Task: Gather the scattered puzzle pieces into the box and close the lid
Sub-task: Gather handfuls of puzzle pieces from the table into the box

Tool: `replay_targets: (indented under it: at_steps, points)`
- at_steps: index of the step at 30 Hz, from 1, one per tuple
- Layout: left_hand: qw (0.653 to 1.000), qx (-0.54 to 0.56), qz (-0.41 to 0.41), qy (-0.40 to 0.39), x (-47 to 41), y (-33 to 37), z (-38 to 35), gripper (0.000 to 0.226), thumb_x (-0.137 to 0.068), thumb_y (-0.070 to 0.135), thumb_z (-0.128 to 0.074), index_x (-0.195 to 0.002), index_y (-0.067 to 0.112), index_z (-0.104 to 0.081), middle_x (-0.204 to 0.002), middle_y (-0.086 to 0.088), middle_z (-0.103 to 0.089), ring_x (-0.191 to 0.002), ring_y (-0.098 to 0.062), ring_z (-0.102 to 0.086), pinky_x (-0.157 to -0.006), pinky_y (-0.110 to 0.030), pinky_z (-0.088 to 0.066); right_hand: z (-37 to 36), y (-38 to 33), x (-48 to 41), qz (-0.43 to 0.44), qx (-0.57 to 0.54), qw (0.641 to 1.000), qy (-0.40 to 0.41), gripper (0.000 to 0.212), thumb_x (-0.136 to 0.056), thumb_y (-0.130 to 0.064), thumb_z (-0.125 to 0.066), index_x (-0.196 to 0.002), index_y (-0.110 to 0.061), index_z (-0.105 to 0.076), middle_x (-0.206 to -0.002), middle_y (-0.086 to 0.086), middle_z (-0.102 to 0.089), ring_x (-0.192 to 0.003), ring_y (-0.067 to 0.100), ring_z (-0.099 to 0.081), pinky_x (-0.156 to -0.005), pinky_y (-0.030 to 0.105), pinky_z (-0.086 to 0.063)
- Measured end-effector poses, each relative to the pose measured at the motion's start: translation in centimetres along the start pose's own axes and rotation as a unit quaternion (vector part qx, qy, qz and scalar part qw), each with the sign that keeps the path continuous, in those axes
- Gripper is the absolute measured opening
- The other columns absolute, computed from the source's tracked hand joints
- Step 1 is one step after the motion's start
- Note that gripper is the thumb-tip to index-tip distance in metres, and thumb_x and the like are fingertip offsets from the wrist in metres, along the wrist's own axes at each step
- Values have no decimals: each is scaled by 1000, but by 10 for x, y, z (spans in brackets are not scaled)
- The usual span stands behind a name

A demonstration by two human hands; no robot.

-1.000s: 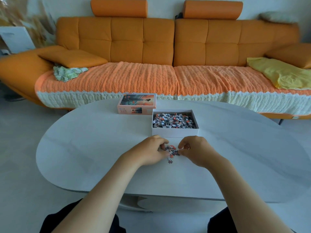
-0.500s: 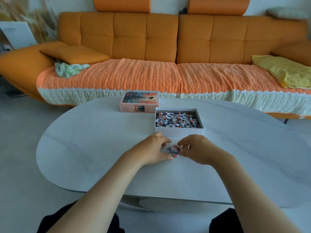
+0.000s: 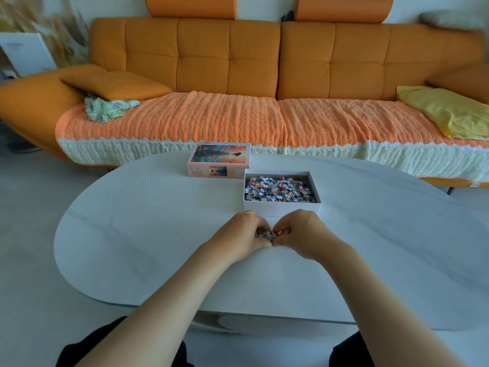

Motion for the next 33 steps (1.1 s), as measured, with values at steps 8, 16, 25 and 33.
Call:
replay_targets:
  at_steps: [8,16,25,33]
  points:
    - [999,42,9,21,1,-1,-1,18,-77,20,-79,-94,21,-72,-92,3,-59,-82,-10,-58,-68,-15,-42,-1,-8,-2,13,40,998,-47,18,-76,-29,-78,-88,-23,-66,-88,-8,-61,-81,12,-55,-58,18,-43]
    - [992,123,26,19,-1,-6,-4,19,-72,13,-81,-86,18,-70,-83,5,-71,-76,-8,-65,-68,-14,-48,0,-13,-4,9,30,998,-59,15,-74,-20,-76,-82,-25,-65,-73,-9,-61,-71,13,-60,-63,31,-57]
    - [986,154,23,64,-19,-8,21,20,-70,14,-84,-74,25,-67,-71,7,-67,-60,3,-56,-58,-13,-44,23,-6,-13,26,-116,993,-17,12,-74,-12,-78,-79,-21,-71,-70,4,-72,-63,17,-70,-66,33,-56]
    - [971,131,-18,198,-63,-4,57,15,-75,15,-81,-86,17,-70,-80,9,-68,-74,-7,-63,-69,-22,-51,62,-11,-43,70,-166,962,204,14,-77,-11,-77,-86,-22,-75,-67,-15,-62,-59,0,-56,-56,9,-39]
Point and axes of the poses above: each hand's wrist, its own x-axis away from the middle knuckle, its own z-axis out of the back of the hand, y = z × x, the point moved 7 cm from there along -x, towards the middle knuckle
